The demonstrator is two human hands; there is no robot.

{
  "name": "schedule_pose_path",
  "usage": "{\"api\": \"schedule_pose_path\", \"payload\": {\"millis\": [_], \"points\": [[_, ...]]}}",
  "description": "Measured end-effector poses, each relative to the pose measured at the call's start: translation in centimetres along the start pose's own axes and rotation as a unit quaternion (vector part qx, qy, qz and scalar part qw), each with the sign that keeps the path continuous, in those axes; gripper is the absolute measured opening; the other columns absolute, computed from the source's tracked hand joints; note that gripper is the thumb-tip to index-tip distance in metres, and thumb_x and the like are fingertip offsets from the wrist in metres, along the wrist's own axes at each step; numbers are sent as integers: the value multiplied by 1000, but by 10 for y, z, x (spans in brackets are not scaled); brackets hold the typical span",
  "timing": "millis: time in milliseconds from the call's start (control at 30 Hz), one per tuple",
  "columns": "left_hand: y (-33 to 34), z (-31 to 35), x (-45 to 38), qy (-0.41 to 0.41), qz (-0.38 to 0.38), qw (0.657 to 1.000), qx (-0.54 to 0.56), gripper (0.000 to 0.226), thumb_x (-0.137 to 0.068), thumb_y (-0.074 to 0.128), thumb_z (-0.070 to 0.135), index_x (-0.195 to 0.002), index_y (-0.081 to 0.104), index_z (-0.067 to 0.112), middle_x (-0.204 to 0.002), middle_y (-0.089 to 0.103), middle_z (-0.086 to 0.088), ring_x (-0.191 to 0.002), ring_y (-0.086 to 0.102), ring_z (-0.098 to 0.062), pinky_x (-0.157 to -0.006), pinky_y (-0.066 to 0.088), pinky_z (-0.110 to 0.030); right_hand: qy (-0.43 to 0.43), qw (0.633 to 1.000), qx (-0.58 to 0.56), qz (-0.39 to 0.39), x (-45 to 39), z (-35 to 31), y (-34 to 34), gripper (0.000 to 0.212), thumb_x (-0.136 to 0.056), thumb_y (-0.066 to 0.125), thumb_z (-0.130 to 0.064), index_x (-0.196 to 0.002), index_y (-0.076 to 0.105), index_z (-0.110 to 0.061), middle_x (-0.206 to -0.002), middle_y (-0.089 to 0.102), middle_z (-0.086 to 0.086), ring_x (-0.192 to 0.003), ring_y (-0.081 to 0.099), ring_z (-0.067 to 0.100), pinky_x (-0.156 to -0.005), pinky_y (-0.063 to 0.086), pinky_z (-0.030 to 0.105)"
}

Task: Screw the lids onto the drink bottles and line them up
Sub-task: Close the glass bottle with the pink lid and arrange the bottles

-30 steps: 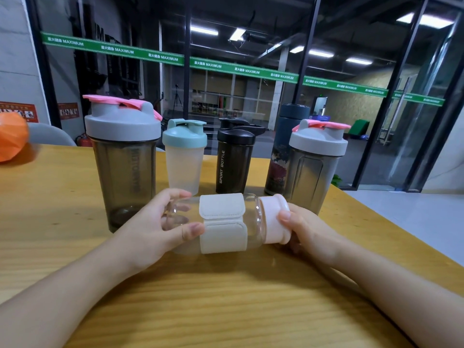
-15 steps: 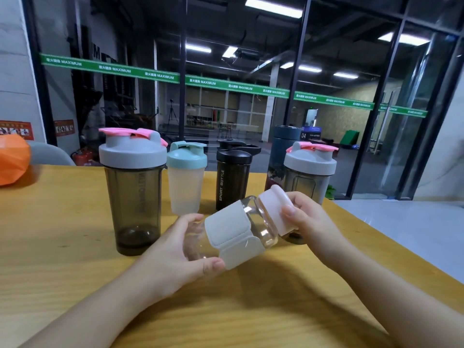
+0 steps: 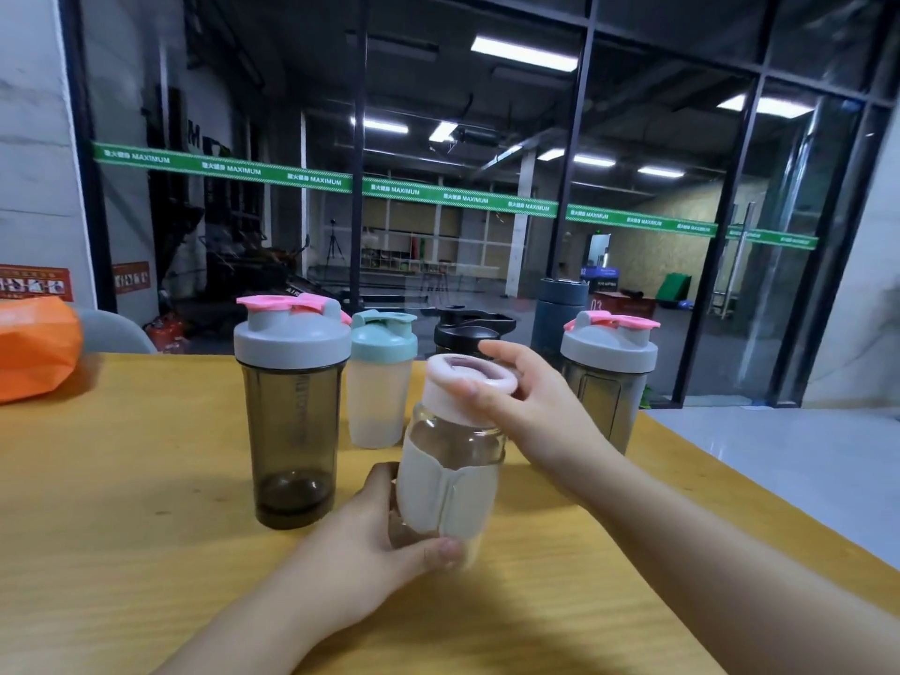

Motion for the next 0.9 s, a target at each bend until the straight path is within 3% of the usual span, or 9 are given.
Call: {"api": "schedule_pose_path", "payload": {"millis": [233, 333, 400, 533, 700, 800, 900], "points": [[0, -1, 0, -25, 4, 999, -26, 66, -68, 67, 65, -115, 25, 46, -101, 47, 32, -93, 47, 10, -79, 39, -15, 7, 998, 41, -36, 1, -10, 13, 83, -62, 70, -59, -132, 45, -25, -110, 55, -18, -95, 56, -7, -69, 46, 5], [2, 1, 1, -28, 9, 999, -19, 56, -76, 67, 55, -110, 24, 44, -86, 42, 37, -75, 38, 23, -61, 33, -2, 17, 996, 63, -54, -1, -8, 13, 71, -76, 67, -50, -136, 41, -23, -123, 55, -10, -106, 55, 1, -86, 48, 16], [2, 0, 2, -31, 12, 999, -20, 56, -77, 66, 55, -110, 23, 43, -85, 39, 37, -74, 35, 23, -59, 31, -1, 22, 995, 77, -64, -2, -10, 9, 67, -83, 59, -51, -140, 37, -23, -128, 52, -11, -115, 52, 5, -95, 44, 24], [-1, 0, 1, -23, 10, 999, -33, 65, -69, 65, 68, -112, 21, 44, -92, 41, 32, -80, 41, 16, -65, 34, -7, -52, 983, 175, -12, -7, -42, -26, 39, -94, 49, -34, -132, 46, -24, -121, 58, -12, -110, 54, 1, -93, 46, 21], [-1, -6, -1, -17, 15, 999, -27, 69, -65, 67, 69, -116, 26, 45, -105, 45, 31, -99, 48, 4, -79, 39, -18, -124, 934, 335, 23, -16, -66, -80, 27, -95, 50, -13, -119, 58, -23, -111, 58, -12, -96, 53, 0, -77, 41, 7], [-1, -6, 0, -13, 14, 1000, -17, 69, -66, 67, 67, -116, 24, 47, -103, 43, 34, -101, 48, 3, -78, 39, -16, -146, 877, 458, -11, -25, -66, -97, 31, -94, 49, -5, -119, 60, -20, -121, 56, -4, -103, 50, 10, -89, 42, 20], [1, -7, -1, -5, 9, 1000, 6, 70, -67, 69, 64, -119, 26, 47, -109, 46, 34, -106, 50, 4, -84, 40, -18, -143, 793, 589, -55, -37, -56, -108, 42, -91, 50, 2, -125, 56, -22, -135, 51, 0, -124, 44, 18, -101, 42, 36]]}}
Point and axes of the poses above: each hand's wrist, its own x-axis away from the middle knuckle, its own y-axis out of the palm, z = x × y, the point moved 9 cm from there along -x, towards the middle knuckle
